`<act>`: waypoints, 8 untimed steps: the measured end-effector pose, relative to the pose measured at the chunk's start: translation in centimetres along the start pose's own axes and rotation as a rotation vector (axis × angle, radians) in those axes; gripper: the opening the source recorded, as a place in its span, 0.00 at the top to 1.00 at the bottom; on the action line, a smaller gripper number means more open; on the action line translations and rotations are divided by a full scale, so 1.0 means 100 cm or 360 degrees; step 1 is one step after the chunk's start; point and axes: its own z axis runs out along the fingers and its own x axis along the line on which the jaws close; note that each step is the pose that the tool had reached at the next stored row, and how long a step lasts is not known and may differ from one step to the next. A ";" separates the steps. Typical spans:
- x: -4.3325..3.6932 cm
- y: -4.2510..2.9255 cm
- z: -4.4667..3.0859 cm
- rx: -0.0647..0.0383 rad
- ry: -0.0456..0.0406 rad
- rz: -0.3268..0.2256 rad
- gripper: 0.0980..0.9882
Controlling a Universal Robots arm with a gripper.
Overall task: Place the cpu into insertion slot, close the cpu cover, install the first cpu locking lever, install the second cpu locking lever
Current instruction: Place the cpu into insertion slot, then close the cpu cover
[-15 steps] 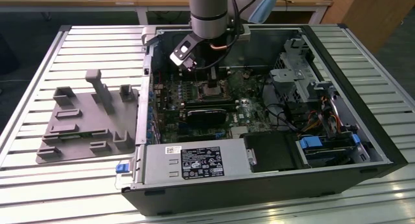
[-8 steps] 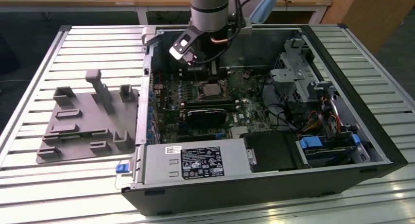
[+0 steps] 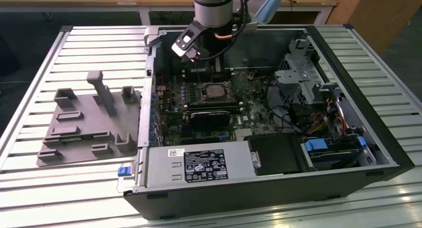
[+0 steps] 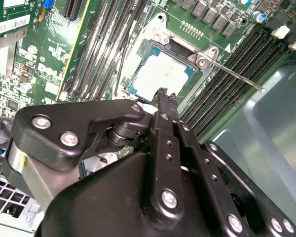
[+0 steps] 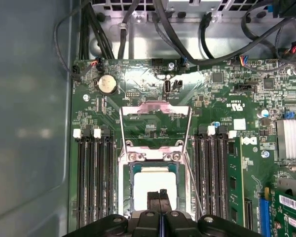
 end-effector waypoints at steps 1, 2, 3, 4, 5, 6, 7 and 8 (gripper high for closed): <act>0.0000 0.0000 0.0001 0.0000 0.0000 0.0000 1.00; 0.0000 0.0000 0.0000 0.0000 -0.0001 0.0000 1.00; 0.0000 0.0000 -0.0001 0.0000 -0.0002 0.0000 1.00; 0.0000 0.0000 -0.0001 0.0000 -0.0003 0.0000 1.00; 0.0000 0.0000 -0.0001 0.0000 -0.0003 0.0000 1.00; 0.0000 0.0000 -0.0001 0.0000 -0.0003 0.0000 1.00; 0.0000 0.0000 -0.0001 0.0000 -0.0004 0.0000 1.00; 0.0000 0.0000 -0.0001 0.0000 -0.0004 0.0000 1.00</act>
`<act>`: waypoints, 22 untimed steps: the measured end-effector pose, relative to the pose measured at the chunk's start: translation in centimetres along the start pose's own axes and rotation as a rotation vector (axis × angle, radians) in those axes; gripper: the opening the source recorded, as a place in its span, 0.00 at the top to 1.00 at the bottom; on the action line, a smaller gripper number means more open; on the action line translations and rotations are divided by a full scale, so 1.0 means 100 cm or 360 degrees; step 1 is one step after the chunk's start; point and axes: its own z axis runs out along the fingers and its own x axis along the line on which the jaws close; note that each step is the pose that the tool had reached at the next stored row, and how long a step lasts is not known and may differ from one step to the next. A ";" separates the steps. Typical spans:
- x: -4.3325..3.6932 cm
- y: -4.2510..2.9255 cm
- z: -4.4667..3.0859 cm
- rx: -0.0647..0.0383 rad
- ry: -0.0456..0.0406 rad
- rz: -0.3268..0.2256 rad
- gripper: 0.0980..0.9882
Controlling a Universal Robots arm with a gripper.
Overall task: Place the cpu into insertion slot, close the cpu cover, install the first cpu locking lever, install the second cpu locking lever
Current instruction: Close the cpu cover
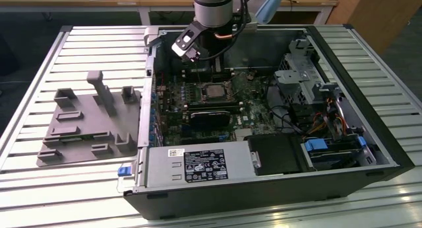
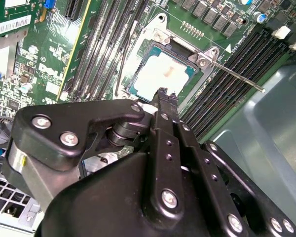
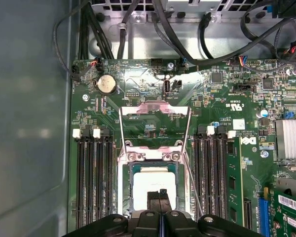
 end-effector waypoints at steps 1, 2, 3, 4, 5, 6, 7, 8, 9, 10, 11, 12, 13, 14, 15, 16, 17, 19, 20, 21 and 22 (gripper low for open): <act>0.0000 0.0000 0.0000 0.0000 0.0000 0.0000 1.00; 0.0000 0.0000 0.0000 0.0000 0.0000 0.0000 1.00; 0.0000 0.0000 -0.0001 0.0000 0.0000 0.0000 1.00; 0.0000 0.0000 -0.0004 0.0000 -0.0001 0.0000 1.00; 0.0000 0.0001 -0.0008 0.0000 -0.0001 0.0000 1.00; 0.0000 0.0001 -0.0013 0.0000 0.0000 0.0000 1.00; 0.0001 0.0002 -0.0022 0.0000 0.0000 0.0000 1.00; 0.0001 0.0004 -0.0038 0.0000 0.0000 0.0000 1.00; 0.0001 0.0006 -0.0056 0.0000 0.0000 0.0000 1.00; 0.0001 0.0008 -0.0071 0.0000 0.0000 0.0000 1.00; 0.0001 0.0009 -0.0084 0.0000 0.0000 0.0000 1.00; 0.0001 0.0011 -0.0099 0.0000 0.0000 0.0000 1.00; 0.0001 0.0012 -0.0117 0.0000 0.0000 0.0000 1.00; 0.0001 0.0014 -0.0135 0.0000 0.0000 0.0000 1.00; 0.0001 0.0016 -0.0154 0.0000 0.0000 0.0000 1.00; 0.0002 0.0019 -0.0177 0.0000 0.0000 0.0000 1.00; 0.0002 0.0020 -0.0195 0.0000 0.0000 0.0000 1.00; 0.0002 0.0023 -0.0223 0.0000 0.0000 0.0000 1.00; 0.0002 0.0024 -0.0227 0.0000 0.0000 0.0000 1.00; 0.0002 0.0024 -0.0227 0.0000 0.0000 0.0000 1.00; 0.0002 0.0024 -0.0227 0.0000 0.0000 0.0000 1.00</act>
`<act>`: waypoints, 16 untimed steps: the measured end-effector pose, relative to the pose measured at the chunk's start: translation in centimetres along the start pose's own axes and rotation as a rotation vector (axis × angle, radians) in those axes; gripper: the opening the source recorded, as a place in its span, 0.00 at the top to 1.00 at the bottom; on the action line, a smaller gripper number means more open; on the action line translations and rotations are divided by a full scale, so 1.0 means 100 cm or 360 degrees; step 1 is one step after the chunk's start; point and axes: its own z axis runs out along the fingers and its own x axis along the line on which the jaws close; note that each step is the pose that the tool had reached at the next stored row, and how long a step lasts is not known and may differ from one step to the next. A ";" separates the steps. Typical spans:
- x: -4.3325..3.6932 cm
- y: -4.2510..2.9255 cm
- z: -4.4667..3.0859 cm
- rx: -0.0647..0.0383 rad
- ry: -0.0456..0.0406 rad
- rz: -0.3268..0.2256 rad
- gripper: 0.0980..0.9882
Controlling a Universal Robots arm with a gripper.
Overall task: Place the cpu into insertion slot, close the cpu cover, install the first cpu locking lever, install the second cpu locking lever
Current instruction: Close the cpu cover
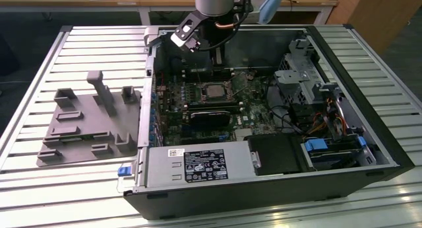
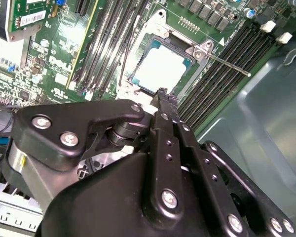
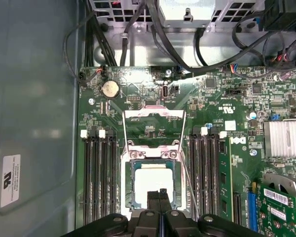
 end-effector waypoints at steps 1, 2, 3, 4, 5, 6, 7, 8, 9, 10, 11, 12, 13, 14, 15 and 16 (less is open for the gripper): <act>0.0000 0.0000 0.0000 0.0000 0.0000 0.0000 1.00; 0.0000 0.0000 -0.0001 0.0000 0.0000 0.0000 1.00; 0.0000 0.0000 -0.0002 0.0000 0.0000 0.0000 1.00; 0.0000 0.0000 -0.0002 0.0000 0.0000 0.0000 1.00; 0.0000 0.0001 -0.0002 0.0000 0.0000 0.0000 1.00; 0.0000 0.0009 -0.0002 0.0001 -0.0001 0.0000 1.00; 0.0000 0.0020 -0.0001 0.0001 -0.0001 0.0000 1.00; 0.0001 0.0035 0.0001 0.0001 0.0000 0.0000 1.00; 0.0001 0.0056 0.0003 0.0001 0.0000 0.0000 1.00; 0.0002 0.0081 0.0006 0.0002 0.0000 0.0000 1.00; 0.0003 0.0111 0.0009 0.0003 -0.0001 0.0000 1.00; 0.0004 0.0143 0.0013 0.0005 -0.0001 0.0000 1.00; 0.0005 0.0179 0.0016 0.0006 -0.0001 0.0000 1.00; 0.0006 0.0214 0.0020 0.0008 -0.0001 0.0000 1.00; 0.0007 0.0253 0.0024 0.0010 -0.0001 0.0000 1.00; 0.0008 0.0289 0.0028 0.0012 -0.0001 0.0000 1.00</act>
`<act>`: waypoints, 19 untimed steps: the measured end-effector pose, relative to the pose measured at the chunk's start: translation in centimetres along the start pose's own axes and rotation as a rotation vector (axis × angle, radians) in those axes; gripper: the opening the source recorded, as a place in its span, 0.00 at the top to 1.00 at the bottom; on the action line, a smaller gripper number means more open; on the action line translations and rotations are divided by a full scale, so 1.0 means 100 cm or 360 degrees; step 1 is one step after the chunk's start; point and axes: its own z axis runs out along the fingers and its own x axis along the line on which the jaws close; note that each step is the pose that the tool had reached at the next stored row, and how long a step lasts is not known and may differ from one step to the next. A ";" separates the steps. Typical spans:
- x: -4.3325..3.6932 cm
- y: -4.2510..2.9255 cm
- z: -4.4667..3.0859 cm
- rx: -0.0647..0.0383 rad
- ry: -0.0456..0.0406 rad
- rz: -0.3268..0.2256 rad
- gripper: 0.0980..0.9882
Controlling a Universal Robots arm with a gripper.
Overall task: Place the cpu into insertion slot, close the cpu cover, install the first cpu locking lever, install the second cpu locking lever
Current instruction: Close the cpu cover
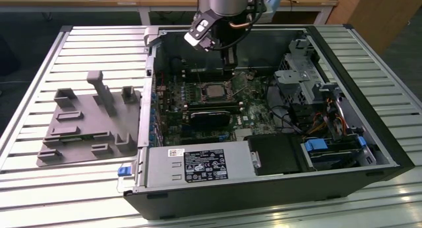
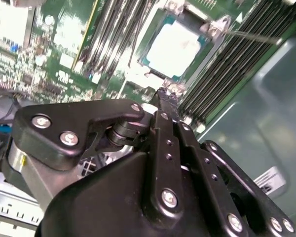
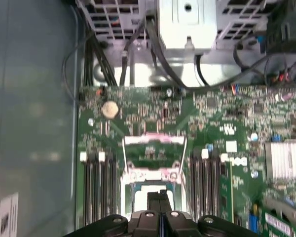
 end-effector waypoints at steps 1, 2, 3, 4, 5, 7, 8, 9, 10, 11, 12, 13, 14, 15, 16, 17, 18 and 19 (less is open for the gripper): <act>0.0001 0.0037 0.0004 0.0002 0.0000 0.0000 1.00; 0.0002 0.0074 0.0007 0.0004 0.0000 0.0000 1.00; 0.0003 0.0108 0.0011 0.0006 0.0000 0.0000 1.00; 0.0004 0.0143 0.0014 0.0007 0.0000 0.0000 1.00; 0.0005 0.0177 0.0017 0.0009 0.0000 0.0000 1.00; 0.0007 0.0244 0.0024 0.0013 0.0000 0.0000 1.00; 0.0008 0.0278 0.0027 0.0014 0.0000 0.0000 1.00; 0.0009 0.0312 0.0030 0.0016 -0.0001 0.0000 1.00; 0.0010 0.0353 0.0034 0.0018 -0.0001 0.0000 1.00; 0.0011 0.0395 0.0038 0.0020 -0.0001 0.0000 1.00; 0.0012 0.0437 0.0042 0.0022 -0.0001 0.0000 1.00; 0.0014 0.0483 0.0047 0.0023 -0.0001 0.0000 1.00; 0.0015 0.0527 0.0052 0.0024 -0.0001 0.0000 1.00; 0.0017 0.0568 0.0057 0.0026 -0.0001 0.0000 1.00; 0.0018 0.0608 0.0060 0.0027 -0.0001 0.0000 1.00; 0.0019 0.0649 0.0065 0.0028 -0.0001 0.0000 1.00; 0.0020 0.0685 0.0069 0.0029 -0.0001 0.0000 1.00; 0.0021 0.0719 0.0075 0.0030 -0.0001 0.0000 1.00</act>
